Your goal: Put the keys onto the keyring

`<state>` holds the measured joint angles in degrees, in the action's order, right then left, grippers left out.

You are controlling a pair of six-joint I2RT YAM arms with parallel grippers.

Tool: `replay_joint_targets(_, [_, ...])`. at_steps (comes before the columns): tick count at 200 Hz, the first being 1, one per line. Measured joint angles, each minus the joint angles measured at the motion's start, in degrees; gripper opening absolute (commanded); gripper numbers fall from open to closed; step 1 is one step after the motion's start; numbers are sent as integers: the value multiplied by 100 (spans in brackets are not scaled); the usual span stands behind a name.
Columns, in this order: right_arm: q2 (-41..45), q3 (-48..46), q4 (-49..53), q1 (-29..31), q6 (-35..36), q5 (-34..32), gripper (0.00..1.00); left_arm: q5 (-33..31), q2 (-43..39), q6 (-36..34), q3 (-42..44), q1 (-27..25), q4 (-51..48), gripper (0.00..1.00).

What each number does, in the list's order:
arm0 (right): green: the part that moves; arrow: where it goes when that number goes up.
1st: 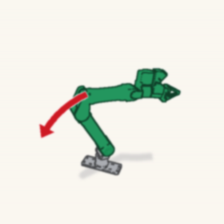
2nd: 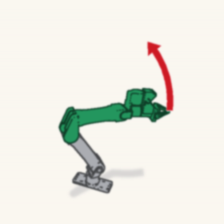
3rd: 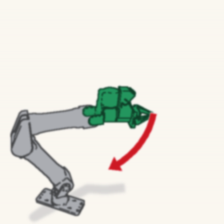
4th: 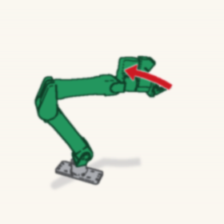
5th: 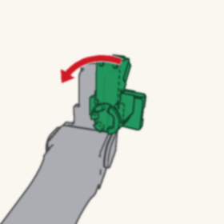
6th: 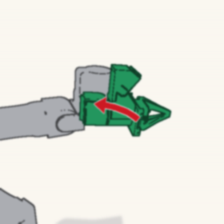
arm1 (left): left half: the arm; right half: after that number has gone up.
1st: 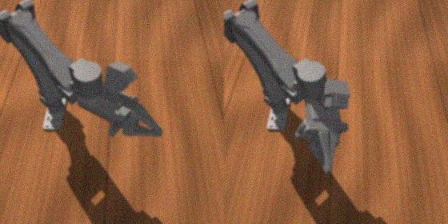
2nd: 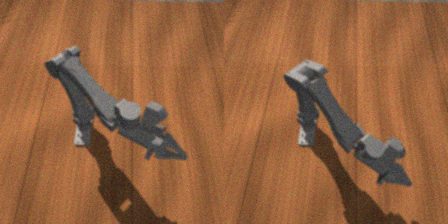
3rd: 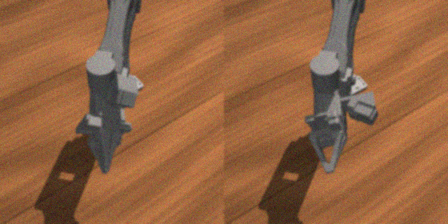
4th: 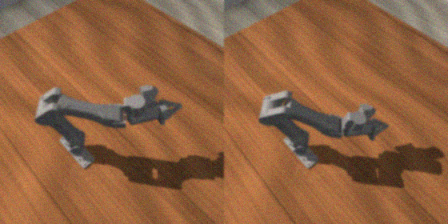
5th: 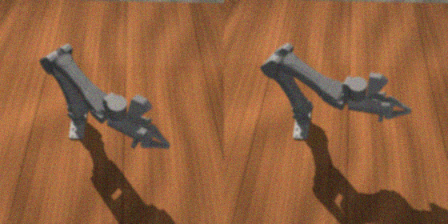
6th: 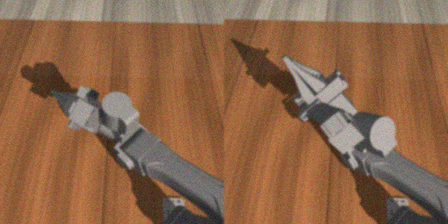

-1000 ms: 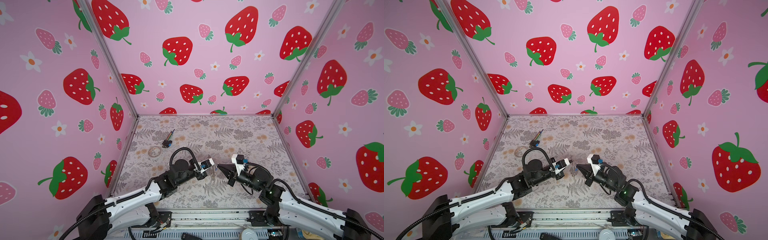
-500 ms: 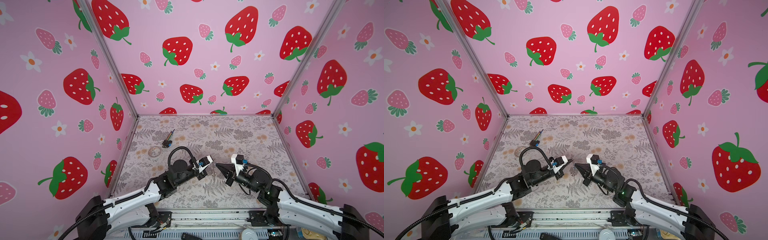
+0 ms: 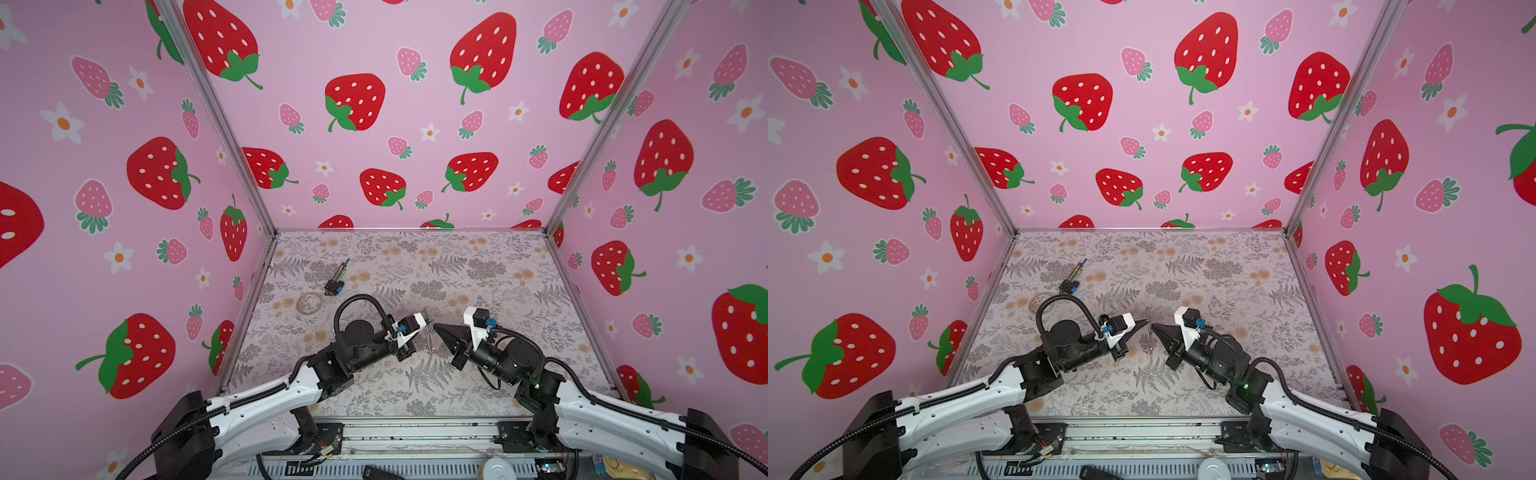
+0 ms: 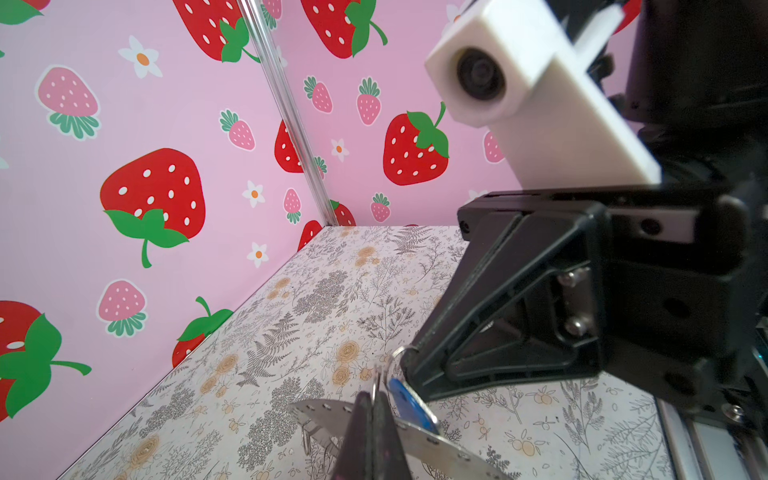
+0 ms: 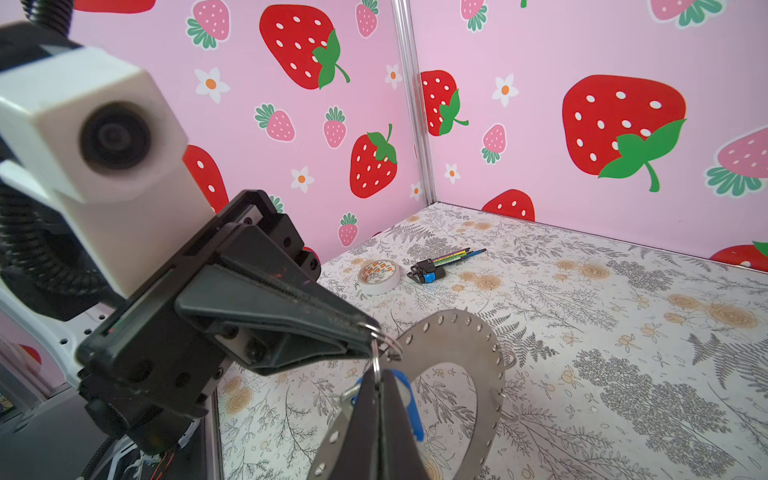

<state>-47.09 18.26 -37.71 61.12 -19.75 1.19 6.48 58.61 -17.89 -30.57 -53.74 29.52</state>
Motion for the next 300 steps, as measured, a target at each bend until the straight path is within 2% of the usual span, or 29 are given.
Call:
replay_joint_targets(222, [-7,22,-57,79,186,31,0,-46,90,-177,-2,-90,-116,0])
replay_joint_targets(300, [260,37,247,111,164,-350,0,-17,90,-186,-2,-94,-107,0])
